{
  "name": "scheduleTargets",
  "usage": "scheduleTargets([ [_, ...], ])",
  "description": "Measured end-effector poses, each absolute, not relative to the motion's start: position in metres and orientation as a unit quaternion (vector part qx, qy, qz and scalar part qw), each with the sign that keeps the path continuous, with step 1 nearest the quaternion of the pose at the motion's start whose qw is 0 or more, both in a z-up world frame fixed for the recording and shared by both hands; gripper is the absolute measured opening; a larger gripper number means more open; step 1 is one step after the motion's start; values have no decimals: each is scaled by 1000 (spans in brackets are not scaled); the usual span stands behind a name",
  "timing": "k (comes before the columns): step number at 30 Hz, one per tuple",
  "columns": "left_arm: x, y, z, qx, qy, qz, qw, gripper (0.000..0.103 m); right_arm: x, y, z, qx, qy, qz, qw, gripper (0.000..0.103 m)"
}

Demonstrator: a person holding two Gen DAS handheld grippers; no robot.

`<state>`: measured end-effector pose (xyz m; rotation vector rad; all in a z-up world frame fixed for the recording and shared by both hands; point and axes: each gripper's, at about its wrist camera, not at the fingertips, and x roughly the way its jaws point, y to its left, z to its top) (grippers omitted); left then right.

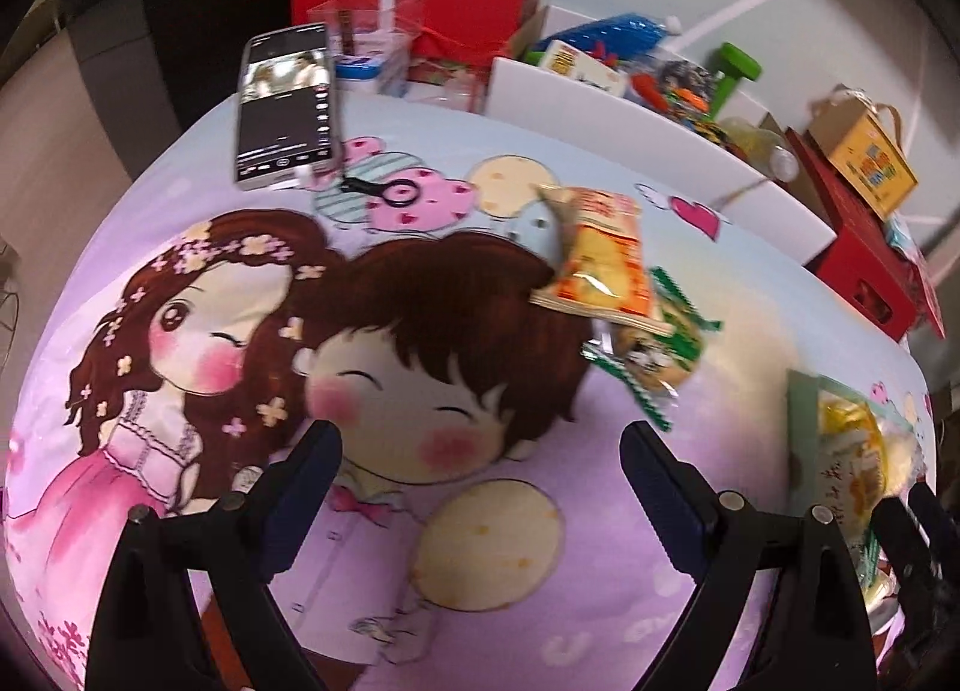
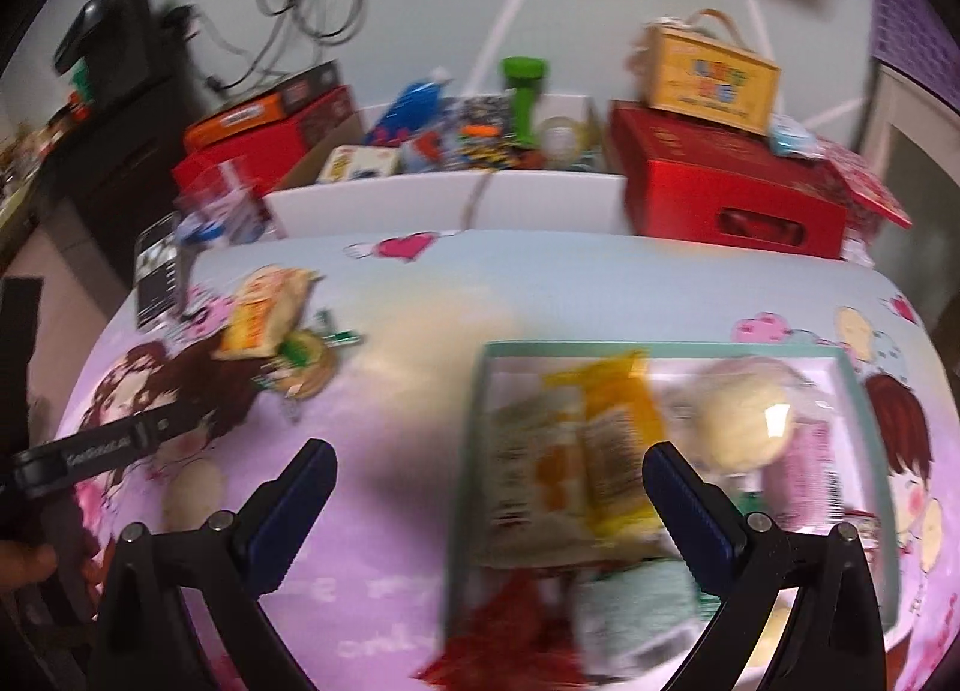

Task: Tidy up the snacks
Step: 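Withdraw both open tools from the tray back to the remaining snacks, then grasp the yellow bread roll packet with the left tool while the right tool grasps the green-ribboned cake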

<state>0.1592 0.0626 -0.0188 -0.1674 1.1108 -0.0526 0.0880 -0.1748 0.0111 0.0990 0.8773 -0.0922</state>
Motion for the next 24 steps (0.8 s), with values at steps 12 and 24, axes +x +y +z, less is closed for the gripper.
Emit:
scheduleTargets([
  [12,175,90,-20,-100,514,-34,852,94,123,-121,-4,50,450,12,892,103],
  [24,204,92,-30,-101,525,-66,842,94,179,-104,-29,61,476,8,877,103],
])
